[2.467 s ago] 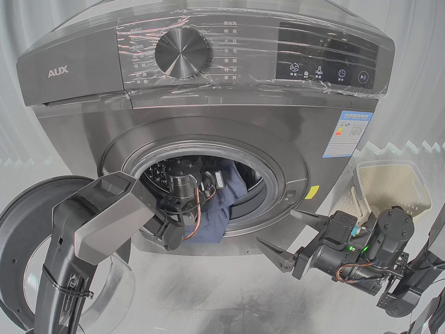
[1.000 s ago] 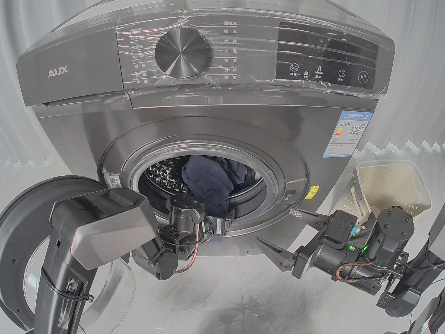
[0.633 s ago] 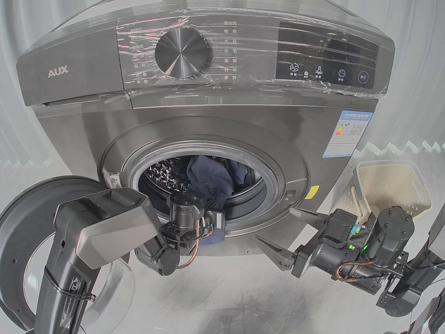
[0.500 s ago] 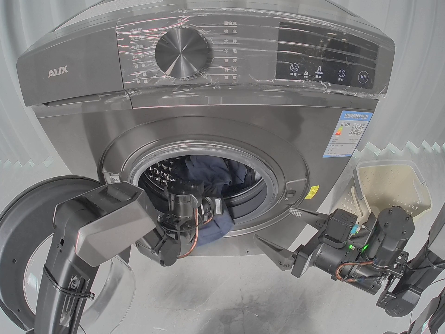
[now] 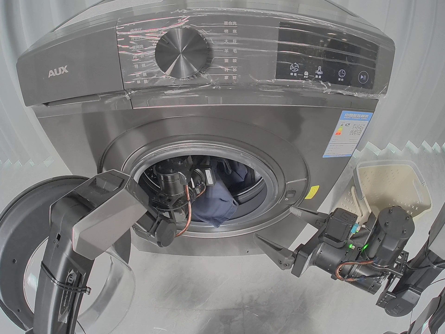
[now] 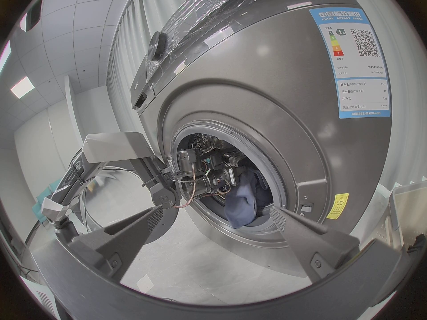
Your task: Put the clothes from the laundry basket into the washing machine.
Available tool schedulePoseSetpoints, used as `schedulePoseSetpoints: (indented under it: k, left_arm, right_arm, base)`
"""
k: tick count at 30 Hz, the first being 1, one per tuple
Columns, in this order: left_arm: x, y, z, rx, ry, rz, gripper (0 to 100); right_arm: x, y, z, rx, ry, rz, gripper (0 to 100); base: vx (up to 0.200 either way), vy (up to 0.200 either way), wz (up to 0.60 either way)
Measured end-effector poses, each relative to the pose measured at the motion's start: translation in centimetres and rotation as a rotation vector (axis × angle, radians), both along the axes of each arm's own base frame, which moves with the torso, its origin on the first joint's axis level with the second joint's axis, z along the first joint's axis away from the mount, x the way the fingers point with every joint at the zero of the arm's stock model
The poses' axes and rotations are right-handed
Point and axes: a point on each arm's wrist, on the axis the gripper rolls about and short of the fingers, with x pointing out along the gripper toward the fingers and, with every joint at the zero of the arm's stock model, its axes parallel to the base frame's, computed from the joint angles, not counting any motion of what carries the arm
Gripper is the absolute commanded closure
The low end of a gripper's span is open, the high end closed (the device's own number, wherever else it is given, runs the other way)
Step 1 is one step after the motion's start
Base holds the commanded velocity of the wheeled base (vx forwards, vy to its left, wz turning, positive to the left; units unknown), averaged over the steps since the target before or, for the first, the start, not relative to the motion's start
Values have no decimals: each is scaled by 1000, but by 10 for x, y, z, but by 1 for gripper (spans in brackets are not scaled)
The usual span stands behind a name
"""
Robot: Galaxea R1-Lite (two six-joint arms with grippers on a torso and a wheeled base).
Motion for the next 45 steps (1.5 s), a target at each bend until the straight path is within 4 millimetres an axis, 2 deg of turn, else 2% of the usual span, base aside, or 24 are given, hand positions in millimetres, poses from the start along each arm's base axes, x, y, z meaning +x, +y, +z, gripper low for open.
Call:
schedulePoseSetpoints:
  k: [13,22,23,32,38,45]
  left_arm:
    - [-28,-11,-32,76,123,-64,0]
    - [-37,-16,-53,126,172,-93,0]
    - [-37,-16,-55,135,173,-94,100]
    - [-32,-15,-58,133,167,-86,100]
    - [-13,-21,-34,76,69,-51,100]
    - [16,-15,-5,7,-56,9,100]
  right_arm:
    - [0,0,0,0,0,0,0]
    - [0,0,0,1,-1,0,0]
    - [0,0,0,1,-1,0,0]
    - [1,1,1,3,-3,0,0]
    - [1,1,1,3,-3,0,0]
    - [1,1,1,4,-4,0,0]
  base:
    - [0,0,0]
    - [0,0,0]
    - [0,0,0]
    - [0,0,0]
    - [0,0,0]
    - [0,0,0]
